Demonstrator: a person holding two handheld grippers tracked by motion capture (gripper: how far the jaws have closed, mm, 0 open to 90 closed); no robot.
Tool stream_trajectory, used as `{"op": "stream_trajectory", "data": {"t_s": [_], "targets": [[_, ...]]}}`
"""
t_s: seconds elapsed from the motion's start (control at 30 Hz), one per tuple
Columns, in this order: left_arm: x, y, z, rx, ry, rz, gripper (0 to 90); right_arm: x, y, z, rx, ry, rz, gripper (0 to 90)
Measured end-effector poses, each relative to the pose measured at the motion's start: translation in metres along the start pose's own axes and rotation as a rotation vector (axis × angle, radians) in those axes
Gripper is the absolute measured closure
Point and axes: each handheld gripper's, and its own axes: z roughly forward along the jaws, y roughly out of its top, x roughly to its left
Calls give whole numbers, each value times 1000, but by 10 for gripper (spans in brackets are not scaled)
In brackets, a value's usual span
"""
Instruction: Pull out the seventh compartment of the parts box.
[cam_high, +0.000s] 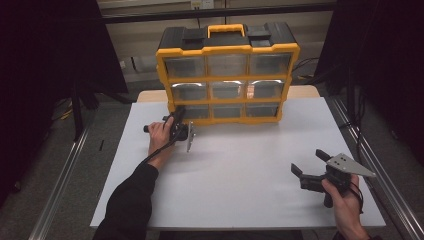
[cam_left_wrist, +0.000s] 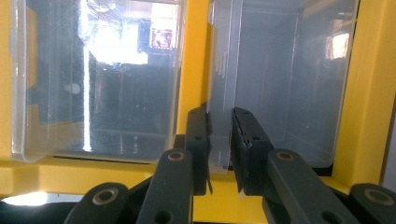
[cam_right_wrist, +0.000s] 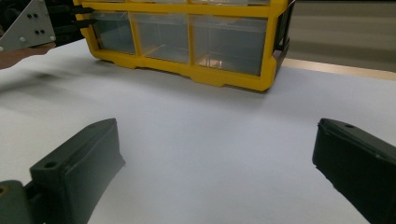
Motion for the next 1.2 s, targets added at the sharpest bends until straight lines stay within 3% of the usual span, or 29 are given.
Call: {"op": "stream_trajectory", "data": {"t_s": [0.07,0.1,0.2,0.23,0.33,0.4,0.47,0.53,0.7,0.73,0.8,0.9,0.97,1.0,1.1,1.17,1.2], "targets": [[-1,-1,0,-32,18,-35,783,0,0,0,0,-1,-1,7],[0,-1,-1,-7,17,-21,784,0,0,0,1,0,-1,7],[1,0,-2,-8,11,-17,783,0,0,0,-1,1,0,7],[0,-1,-2,-12,28,-37,783,0,0,0,0,2,1,7],[2,0,-4,-7,18,-9,782,0,0,0,-3,-1,5,7],[1,-1,-4,-17,40,-32,782,0,0,-1,-3,-1,4,7],[1,-1,-5,-12,23,-33,781,0,0,-1,-2,-1,5,7],[-1,-1,-4,-50,20,-60,782,0,0,-1,0,-1,6,7],[-1,-1,-8,-25,29,-48,783,0,0,-1,-1,0,3,7],[0,0,-8,-25,17,-30,782,0,0,-1,-2,1,3,7],[-1,0,-8,-49,32,-45,783,0,0,-1,-3,3,1,7],[-1,-1,-11,-26,31,-31,783,0,1,-1,0,4,7,7],[-1,-1,-11,-36,26,-44,784,1,1,-1,1,3,7,7],[-2,-1,-9,-63,22,-59,784,0,1,-1,-3,2,1,7],[-3,-1,-10,-65,30,-74,785,0,1,-1,-3,1,1,7],[-3,1,-12,-55,24,-63,785,0,0,0,-2,3,7,7],[-4,0,-12,-64,41,-56,786,0,0,-1,-2,1,10,7]]}}
